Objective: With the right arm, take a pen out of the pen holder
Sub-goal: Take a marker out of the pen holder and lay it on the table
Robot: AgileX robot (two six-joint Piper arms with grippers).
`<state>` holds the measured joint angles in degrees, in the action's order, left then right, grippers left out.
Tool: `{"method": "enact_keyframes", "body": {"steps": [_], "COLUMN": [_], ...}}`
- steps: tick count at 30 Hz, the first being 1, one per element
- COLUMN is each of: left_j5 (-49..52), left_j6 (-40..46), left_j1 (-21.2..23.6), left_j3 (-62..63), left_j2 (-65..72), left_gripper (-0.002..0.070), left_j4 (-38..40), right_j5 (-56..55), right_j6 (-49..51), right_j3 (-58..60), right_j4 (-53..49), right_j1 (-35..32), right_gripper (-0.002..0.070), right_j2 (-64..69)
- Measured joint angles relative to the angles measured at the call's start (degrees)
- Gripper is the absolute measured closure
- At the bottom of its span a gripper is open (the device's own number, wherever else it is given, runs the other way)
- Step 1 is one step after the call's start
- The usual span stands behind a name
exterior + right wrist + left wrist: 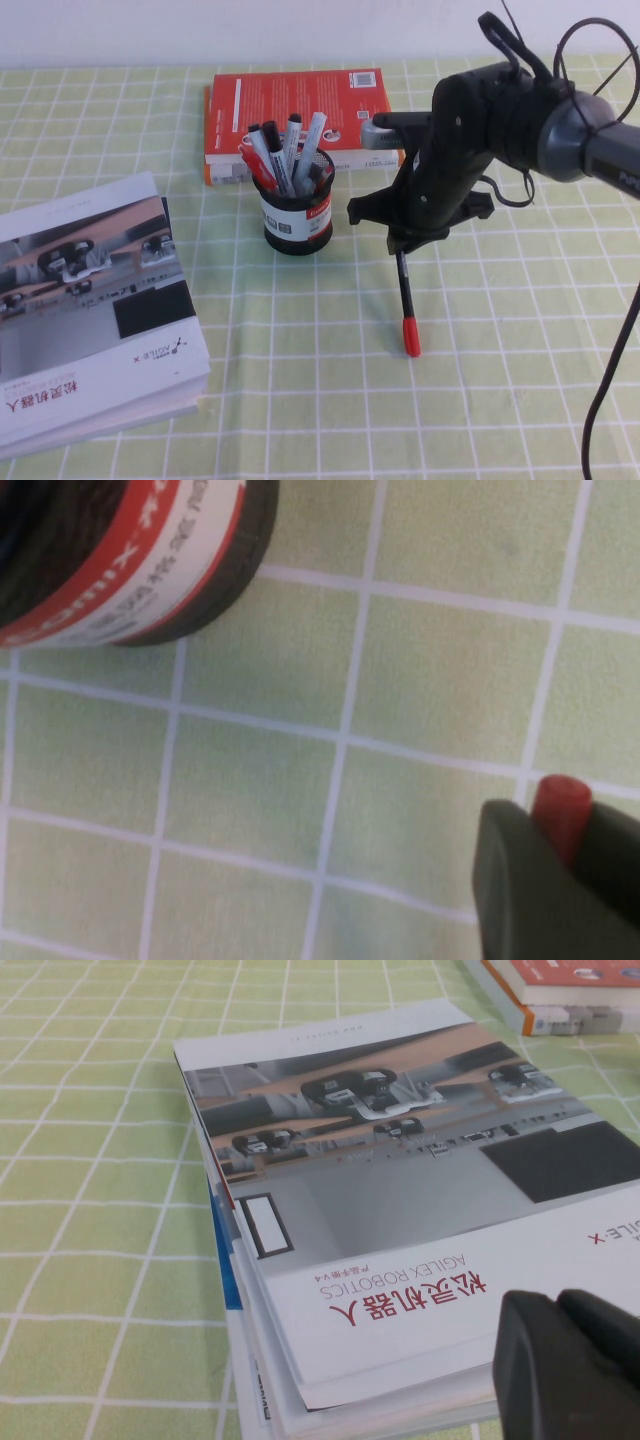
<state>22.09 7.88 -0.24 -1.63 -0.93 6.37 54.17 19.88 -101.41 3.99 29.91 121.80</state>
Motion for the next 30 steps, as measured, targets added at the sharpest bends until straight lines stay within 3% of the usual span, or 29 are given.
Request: {"method": "enact_keyframes", "body": {"steps": [9,17,21,26,30], "left_j5": [0.0,0.0,0.0,0.0,0.0], "left_j6": [0.0,0.0,0.0,0.0,0.0], "left_j1": [0.0,0.0,0.0,0.0,0.0], "left_j3": [0.0,0.0,0.0,0.0,0.0], "left_j2": [0.0,0.0,0.0,0.0,0.0], "left_gripper": [0.068,0.068,0.068,0.068,0.068], "left_j4": [0.0,0.0,0.0,0.0,0.0], "right_j5": [-3.1,-4.6,-4.6,-3.0,-2.4], "right_j6": [-0.1,-0.1,-0.1,-0.1,-0.1], "right_j3": [0.0,0.0,0.0,0.2,4.3], "right_j4": [0.9,1.0,1.0,-1.5,-5.4], "right_j1": [0.0,0.0,0.0,0.9,3.7], "right_gripper": [0.0622,0.0445,0.0403,0.041,0.0497], "right_j2": [2.1,2.4,2.3,-1.8,-9.7]}}
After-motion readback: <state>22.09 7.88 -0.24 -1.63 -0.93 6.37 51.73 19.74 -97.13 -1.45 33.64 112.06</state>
